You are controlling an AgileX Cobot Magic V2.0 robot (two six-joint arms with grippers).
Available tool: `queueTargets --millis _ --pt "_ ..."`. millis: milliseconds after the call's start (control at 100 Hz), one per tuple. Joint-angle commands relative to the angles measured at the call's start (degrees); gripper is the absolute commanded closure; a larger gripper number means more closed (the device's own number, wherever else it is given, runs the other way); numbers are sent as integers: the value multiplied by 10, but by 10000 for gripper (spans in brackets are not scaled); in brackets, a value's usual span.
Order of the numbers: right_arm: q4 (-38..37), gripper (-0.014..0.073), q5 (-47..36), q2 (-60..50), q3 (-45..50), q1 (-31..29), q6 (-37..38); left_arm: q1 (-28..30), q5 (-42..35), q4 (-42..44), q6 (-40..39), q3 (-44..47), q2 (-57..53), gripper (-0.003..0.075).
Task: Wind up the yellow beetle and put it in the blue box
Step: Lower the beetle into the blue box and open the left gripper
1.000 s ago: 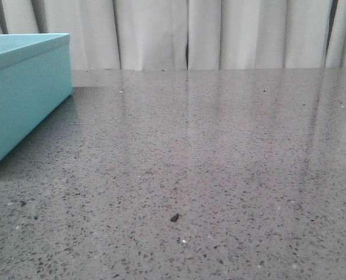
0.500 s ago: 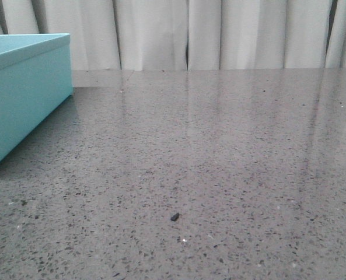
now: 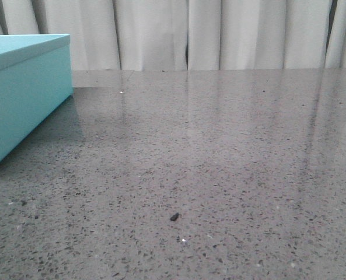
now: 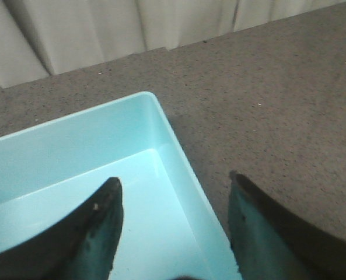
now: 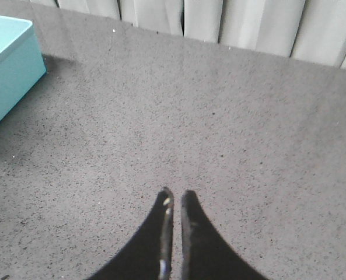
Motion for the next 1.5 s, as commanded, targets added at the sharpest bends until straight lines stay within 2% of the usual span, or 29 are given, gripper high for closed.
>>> queueTargets --millis 0,180,390,590,750,980,1270,1490 --pt "2 641 -70 -39 24 0 -27 -25 -101 5 -5 75 -76 412" --pt "2 641 -144 -138 122 0 -38 -36 -204 1 -5 233 -214 477" --pt "2 641 -219 -245 219 0 -38 -34 -246 0 -5 336 -323 538" --pt "-2 641 -268 -318 299 0 -38 -34 -310 0 -5 416 -391 554" --pt "-14 643 -321 -377 364 0 -38 -34 -339 -3 -5 464 -416 564" --pt "-25 644 -361 -403 431 0 -38 -34 -409 -5 -5 516 -419 741" --pt "-27 644 -498 -403 507 0 -38 -34 -527 -38 -5 590 -419 740" --pt "-27 644 -529 -403 511 0 -38 -34 -591 -39 -5 594 -419 740"
